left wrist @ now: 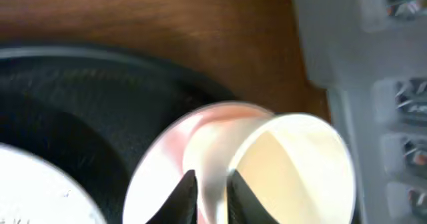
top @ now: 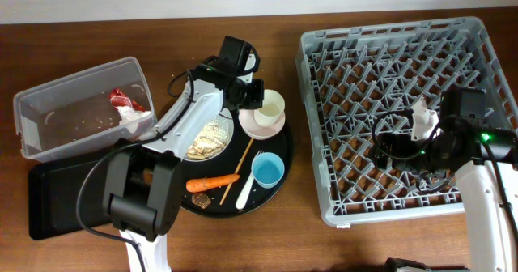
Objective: Sort waste into correct bins and load items into the dishwasher rack
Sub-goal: 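Grasp the white cup from the pink saucer with the left gripper, then hand the white cup from the left gripper to the right gripper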
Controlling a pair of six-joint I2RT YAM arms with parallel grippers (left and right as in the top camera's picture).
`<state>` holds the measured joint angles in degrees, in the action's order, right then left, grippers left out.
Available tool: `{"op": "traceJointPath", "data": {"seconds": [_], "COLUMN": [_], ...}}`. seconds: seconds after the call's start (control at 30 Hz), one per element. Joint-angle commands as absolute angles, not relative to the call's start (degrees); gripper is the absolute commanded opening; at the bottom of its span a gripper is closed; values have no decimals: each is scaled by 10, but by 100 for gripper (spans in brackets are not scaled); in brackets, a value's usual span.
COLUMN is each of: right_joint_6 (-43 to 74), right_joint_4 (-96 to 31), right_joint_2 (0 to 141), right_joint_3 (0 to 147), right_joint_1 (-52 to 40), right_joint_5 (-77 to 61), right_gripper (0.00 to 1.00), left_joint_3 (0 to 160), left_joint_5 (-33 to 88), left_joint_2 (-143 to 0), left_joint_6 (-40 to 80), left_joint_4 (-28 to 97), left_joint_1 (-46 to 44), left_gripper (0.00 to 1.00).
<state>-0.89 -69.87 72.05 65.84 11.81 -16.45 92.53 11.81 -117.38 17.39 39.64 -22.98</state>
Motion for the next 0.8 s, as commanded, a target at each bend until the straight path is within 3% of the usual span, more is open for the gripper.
{"op": "traceJointPath", "data": {"seconds": [0.0, 0.1, 0.33, 0.43, 0.63, 0.77], "right_joint_6": [-12, -12, -12, -12, -186, -280], "right_joint_4": [-699, -699, -698, -674, -583, -576], "right_joint_2": [714, 714, 714, 715, 741, 765], "right_joint_3": [670, 670, 670, 670, 670, 670], "right_joint_1": [121, 121, 121, 121, 120, 120], "right_joint_5": [-158, -158, -158, -173, -525, -756], "right_gripper": [99, 98, 99, 99, 99, 98], "left_joint_3": [929, 929, 948, 948, 947, 947], "left_joint_5": [70, 67, 163, 327, 727, 721], "left_joint_2": [-1178, -1176, -1086, -1036, -1034, -1034], "left_joint_6": [173, 173, 168, 141, 11, 1], "left_joint_4": [430, 447, 449, 451, 463, 463], "left_joint_1": [-231, -223, -163, -118, -111, -141], "left_gripper": [10, 0, 0, 0, 0, 0]}}
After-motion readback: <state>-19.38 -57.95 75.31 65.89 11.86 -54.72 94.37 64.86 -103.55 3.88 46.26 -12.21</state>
